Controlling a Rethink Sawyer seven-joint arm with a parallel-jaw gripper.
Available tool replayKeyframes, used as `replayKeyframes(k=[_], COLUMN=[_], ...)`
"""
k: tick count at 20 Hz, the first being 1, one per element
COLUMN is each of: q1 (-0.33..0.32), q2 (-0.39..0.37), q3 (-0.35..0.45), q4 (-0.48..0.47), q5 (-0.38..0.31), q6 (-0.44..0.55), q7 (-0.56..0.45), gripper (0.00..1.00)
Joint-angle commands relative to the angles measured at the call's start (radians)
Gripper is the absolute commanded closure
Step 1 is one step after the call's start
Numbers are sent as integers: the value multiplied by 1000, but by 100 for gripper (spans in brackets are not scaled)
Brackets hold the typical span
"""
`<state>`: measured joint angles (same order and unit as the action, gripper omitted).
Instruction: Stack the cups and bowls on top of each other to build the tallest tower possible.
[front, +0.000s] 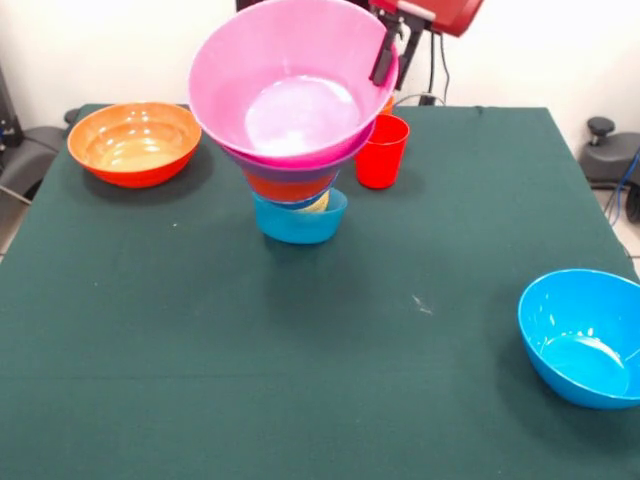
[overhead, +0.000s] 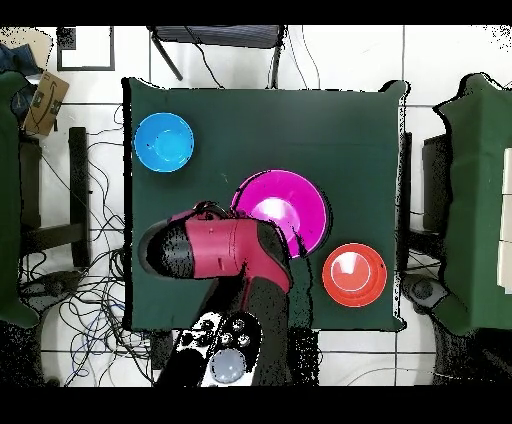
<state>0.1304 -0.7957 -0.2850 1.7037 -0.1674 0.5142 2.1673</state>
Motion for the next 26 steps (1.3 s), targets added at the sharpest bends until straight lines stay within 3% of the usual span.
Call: replayKeyframes(k=[1, 5, 12, 19, 26], q1=[-14, -31, 14, -10, -8], q2=[-11, 13, 94, 122, 96], q3=[71, 86, 41, 74, 66], q4=[162, 170, 147, 144, 121], q5=[18, 14, -12, 20, 42], q6=[56, -8, -157, -189, -107], q7=[72, 79, 159, 132, 108], gripper=[100, 100, 100, 100, 100])
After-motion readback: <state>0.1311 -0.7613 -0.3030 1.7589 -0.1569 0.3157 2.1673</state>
